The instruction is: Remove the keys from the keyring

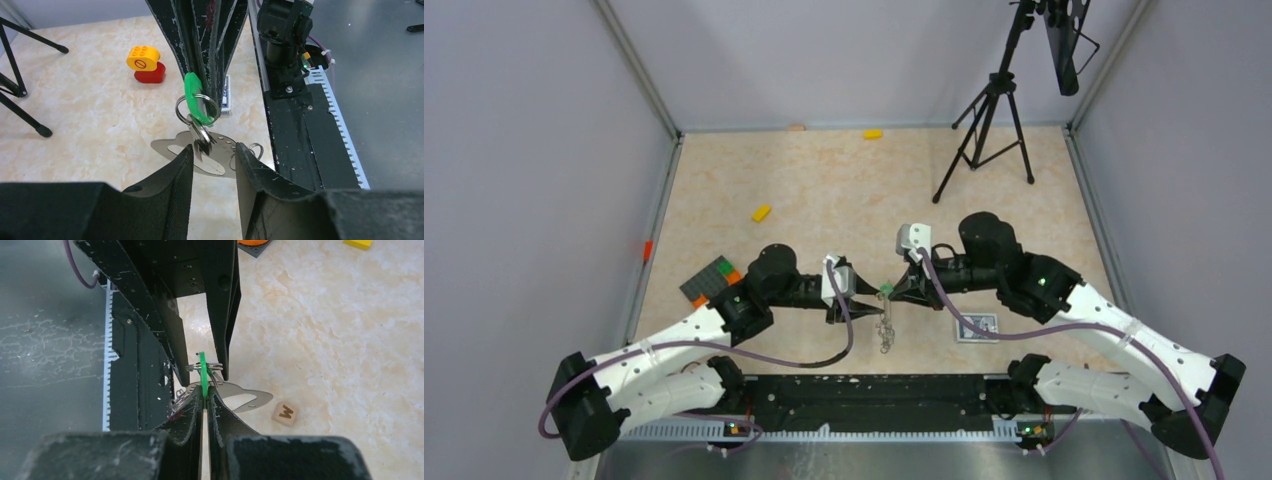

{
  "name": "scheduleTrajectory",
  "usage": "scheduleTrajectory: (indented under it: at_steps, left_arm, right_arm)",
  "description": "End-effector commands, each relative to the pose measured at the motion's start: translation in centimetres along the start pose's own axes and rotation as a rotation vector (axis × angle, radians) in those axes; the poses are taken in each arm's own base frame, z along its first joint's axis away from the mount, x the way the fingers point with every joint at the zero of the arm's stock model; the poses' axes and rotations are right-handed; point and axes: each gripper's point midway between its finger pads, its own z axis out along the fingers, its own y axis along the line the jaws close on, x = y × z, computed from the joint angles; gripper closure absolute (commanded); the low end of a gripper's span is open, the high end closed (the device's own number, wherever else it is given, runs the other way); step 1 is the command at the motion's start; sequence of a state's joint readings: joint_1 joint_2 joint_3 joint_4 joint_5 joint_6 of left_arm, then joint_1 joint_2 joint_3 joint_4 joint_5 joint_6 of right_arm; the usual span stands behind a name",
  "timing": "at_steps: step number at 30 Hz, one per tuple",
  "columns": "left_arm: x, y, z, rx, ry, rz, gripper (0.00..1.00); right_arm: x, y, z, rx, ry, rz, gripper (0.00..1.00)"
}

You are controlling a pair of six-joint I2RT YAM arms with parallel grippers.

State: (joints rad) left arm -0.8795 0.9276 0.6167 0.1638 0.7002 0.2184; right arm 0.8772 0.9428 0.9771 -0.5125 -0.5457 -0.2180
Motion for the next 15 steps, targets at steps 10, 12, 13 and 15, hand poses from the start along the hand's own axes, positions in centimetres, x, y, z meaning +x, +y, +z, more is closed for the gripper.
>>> scheduleTrajectory:
  at_steps: [10, 12, 13, 15]
  left_arm:
    - [-0.40, 0.02, 0.58, 0.020, -0.029, 0.012, 0.70]
    - [-0.39, 0.02, 0.58, 0.019, -0.028, 0.012, 0.73]
    - [-0.46, 0.06, 0.58, 0.018, -0.029, 0.014, 0.74]
    - [-0.40, 0.08, 0.59, 0.018, -0.028, 0.012, 0.76]
  right_arm:
    - [-2.95, 0.77, -0.15, -0.042, -0.096, -0.043, 1.00]
    - [-2.87, 0.78, -0.13, -0.043, -0.095, -0.043, 1.00]
    - [-2.80, 0.80, -0.12, -0.043, -0.093, -0.041, 1.00]
    - [-2.69, 0.82, -0.12, -0.043, -0.092, -0.041, 1.00]
